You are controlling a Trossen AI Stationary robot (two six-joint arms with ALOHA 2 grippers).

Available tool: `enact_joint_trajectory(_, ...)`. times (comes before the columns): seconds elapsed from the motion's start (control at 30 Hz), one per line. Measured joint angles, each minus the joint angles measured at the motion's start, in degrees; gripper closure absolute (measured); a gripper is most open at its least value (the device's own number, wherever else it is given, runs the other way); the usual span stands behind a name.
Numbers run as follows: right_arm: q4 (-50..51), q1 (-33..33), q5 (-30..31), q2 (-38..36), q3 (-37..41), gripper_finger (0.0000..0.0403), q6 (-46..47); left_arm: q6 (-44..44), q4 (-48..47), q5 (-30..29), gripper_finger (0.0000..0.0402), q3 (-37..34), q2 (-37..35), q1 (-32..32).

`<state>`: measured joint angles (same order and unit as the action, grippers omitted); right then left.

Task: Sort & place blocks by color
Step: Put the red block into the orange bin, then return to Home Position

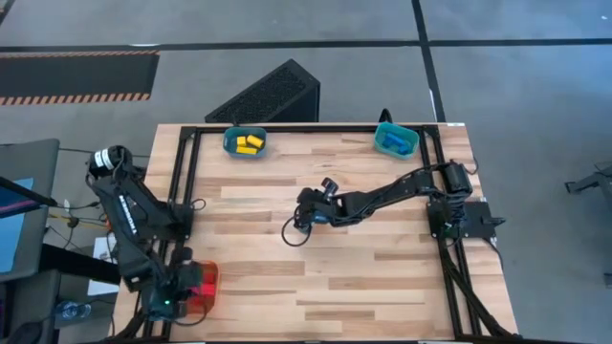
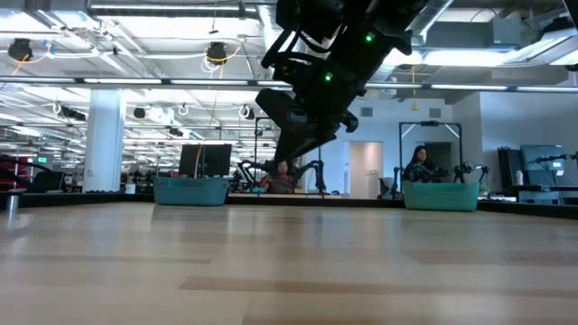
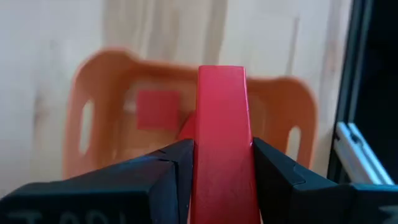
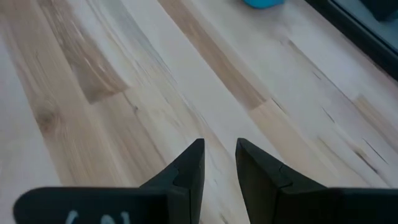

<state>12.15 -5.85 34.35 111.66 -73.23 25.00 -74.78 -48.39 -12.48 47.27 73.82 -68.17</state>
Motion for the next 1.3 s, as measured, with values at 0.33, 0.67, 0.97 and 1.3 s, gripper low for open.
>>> enact_joint_trajectory(0.33,-3.10,0.33,-0.16,0.00,0.00,0.0290,-0.01,-16.97,-5.90,-0.39,0.0264,-0.48,0.02,-5.50)
enact_joint_trajectory(0.67,-1.69,-0.11,-7.30,0.00,0.00,0.0290,-0.01,-14.44,-12.49,-3.58,0.0165,-0.55,0.00,-4.58)
enact_joint_trajectory(0.97,-11.70,-0.37,-15.76,-1.16,-0.07,0.0290,-7.03,-3.78,-13.96,-42.38,0.0169,-0.55,-2.85,-3.40)
enact_joint_trajectory(1.3,-16.95,-4.61,-22.40,-2.82,-0.07,0.0290,-18.72,-2.34,-6.51,-57.34,0.0228,-9.23,-2.87,0.77)
